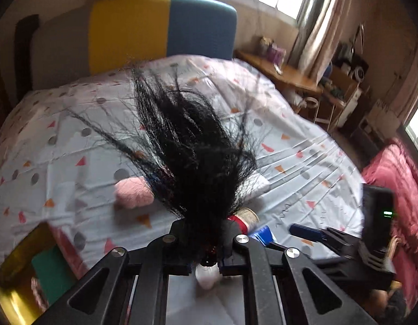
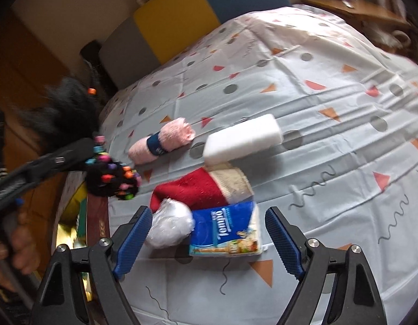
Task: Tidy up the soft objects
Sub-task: 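Lift the doll toward the tray with the left gripper while the right gripper reaches the clear plastic bag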
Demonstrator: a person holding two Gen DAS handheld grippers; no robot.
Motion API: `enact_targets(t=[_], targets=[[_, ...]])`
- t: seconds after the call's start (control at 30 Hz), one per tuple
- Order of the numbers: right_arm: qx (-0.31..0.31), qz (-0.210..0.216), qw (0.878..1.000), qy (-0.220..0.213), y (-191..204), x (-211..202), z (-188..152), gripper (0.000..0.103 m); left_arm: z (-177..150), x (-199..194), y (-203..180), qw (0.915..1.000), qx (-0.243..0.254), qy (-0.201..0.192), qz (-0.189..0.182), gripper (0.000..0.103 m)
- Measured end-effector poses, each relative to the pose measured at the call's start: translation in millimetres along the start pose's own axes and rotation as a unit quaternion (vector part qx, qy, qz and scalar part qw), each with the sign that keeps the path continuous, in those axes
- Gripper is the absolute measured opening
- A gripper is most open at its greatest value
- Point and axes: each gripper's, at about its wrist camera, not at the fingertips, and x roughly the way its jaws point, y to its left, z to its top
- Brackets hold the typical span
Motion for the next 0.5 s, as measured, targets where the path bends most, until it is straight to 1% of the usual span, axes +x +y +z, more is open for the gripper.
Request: enact_targets(t=[0.17,0.2,0.3,0.37,0.4,0.43,0.47,0.5], targets=[[-0.073,0.003,0.997,0.004,30.7,10.3,-7.3,0.085,-19.1,-46.6,14.4,0.999,-0.028,-0.035,-0.009,0.01],[-0.097,0.0,0.995,0.009,42.3,16.3,-10.5,0.085,-22.9,-53.8,15.8,0.9987,-0.03,-0.04,-0.008,0.01],[-0.146,-0.025,0.989,0.02,63.4,34.4,-17.2,0.085,-41.6,-76.1,21.1,0.9982,-0.033,-0.051,0.001,0.01],[-0.164,-0.034,0.985,0.034,69.4,48.4,-22.1,0.084,-56.4,-90.6,29.4,0.9975,-0.042,-0.056,0.003,0.01],[-0.178,-0.043,0.982,0.043,71.6,58.0,-25.1,0.082,-64.7,-98.5,34.8,0.9969,-0.052,-0.058,0.003,0.01],[-0.19,-0.05,0.979,0.046,73.9,62.9,-27.8,0.069,-70.1,-103.6,40.6,0.9963,-0.06,-0.06,0.003,0.01],[-0.208,-0.062,0.975,0.042,76.9,65.7,-30.5,0.062,-77.7,-110.2,48.3,0.9954,-0.071,-0.064,0.006,0.01],[-0.227,-0.064,0.971,0.036,80.6,65.6,-32.8,0.056,-86.5,-118.4,57.3,0.9941,-0.084,-0.067,0.012,0.01]])
